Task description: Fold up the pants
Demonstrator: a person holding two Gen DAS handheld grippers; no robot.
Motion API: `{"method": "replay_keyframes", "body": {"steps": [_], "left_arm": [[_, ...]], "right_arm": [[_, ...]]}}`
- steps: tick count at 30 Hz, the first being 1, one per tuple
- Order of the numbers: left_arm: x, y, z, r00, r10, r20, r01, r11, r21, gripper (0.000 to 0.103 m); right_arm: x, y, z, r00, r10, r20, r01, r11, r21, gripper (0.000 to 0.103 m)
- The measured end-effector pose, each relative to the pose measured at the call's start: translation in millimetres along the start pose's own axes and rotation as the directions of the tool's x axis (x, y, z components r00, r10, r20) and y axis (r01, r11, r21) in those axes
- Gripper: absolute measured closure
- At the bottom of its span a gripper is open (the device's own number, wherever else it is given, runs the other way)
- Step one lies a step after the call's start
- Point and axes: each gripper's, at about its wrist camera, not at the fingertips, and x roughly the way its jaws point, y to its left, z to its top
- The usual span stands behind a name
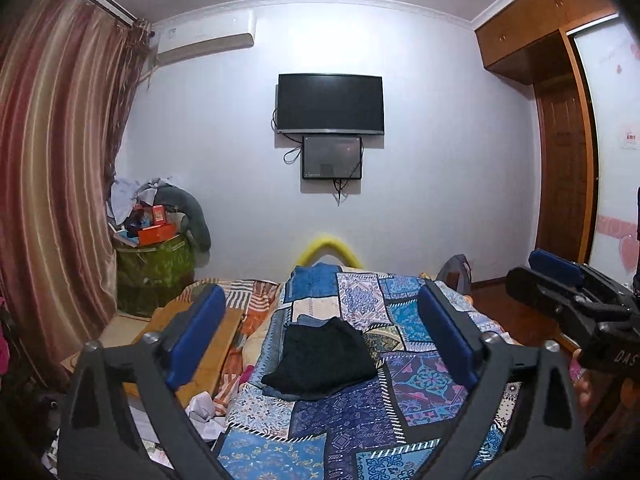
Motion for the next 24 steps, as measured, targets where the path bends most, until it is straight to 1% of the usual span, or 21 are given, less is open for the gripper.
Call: {"method": "replay_keyframes", "body": {"steps": [2,3,7,12,24], "left_arm": [[-3.5,-0.8,-1.5,1.0,0.003,0.006,-0.003,1.0,-0.001,0.002],[-3.9,-1.3,-1.8,1.0,0.003,0.007,-0.003,1.0,-0.003,0.002],[-6.2,-3.0,-2.8,1.0,0.005,0.014,-0.005,1.0,0.003,0.001],[-6.4,-3.7,-4.2,1.0,0.009,0.018,-0.009,1.0,0.006,0.001],[-0.5,-3.5,-10.5,1.0,0.004,-0.004,-0.004,1.0,0.0,0.0]], "right_arm": [[0.2,0.8,0.8,1.0,-0.01,0.003,0.01,1.0,-0.003,0.007],[0.4,0.9,1.2,1.0,-0.018,0.008,0.018,1.0,-0.005,0.0],[-4.1,3.4,-3.4,0.999,-0.034,0.012,0.035,0.999,-0.014,0.0],[-4.7,2.0,-5.9,0.999,-0.032,0.009,0.032,0.999,-0.007,0.0],[-6.4,2.1,-9.4,0.999,-0.043,-0.01,0.042,0.999,-0.008,0.0]]}}
